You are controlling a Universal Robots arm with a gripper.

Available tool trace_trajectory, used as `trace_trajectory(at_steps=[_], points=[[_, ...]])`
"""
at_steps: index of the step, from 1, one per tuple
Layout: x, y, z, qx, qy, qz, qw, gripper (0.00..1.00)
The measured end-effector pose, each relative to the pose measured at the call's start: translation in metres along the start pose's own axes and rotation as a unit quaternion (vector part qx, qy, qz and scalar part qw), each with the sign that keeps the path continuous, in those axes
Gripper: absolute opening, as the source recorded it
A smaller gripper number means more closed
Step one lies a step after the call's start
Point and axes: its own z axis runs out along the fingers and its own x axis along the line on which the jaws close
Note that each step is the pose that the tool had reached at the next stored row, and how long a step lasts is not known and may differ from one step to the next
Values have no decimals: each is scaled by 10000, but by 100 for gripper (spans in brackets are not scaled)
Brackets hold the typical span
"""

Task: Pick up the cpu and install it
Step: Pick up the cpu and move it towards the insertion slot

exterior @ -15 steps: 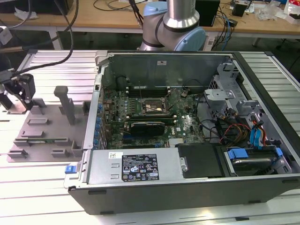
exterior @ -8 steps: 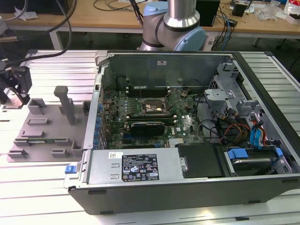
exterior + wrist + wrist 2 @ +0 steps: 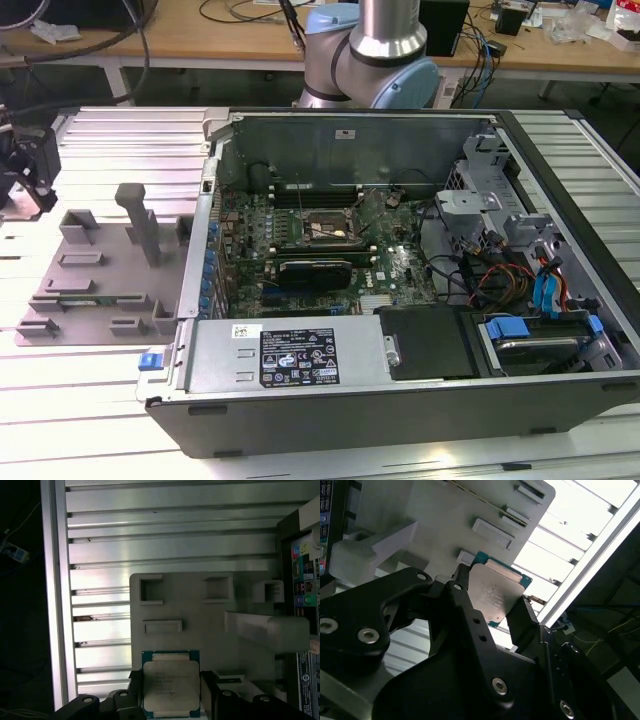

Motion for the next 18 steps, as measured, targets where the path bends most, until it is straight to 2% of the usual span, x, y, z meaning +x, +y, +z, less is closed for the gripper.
trace_trajectory(at_steps=[5,9,13,18], points=[[-2,1,-96,0,0,0,10000,55],[-4,1,-230,0,0,0,10000,55],[-6,2,-325,0,0,0,10000,55],[-8,2,-405,0,0,0,10000,55]])
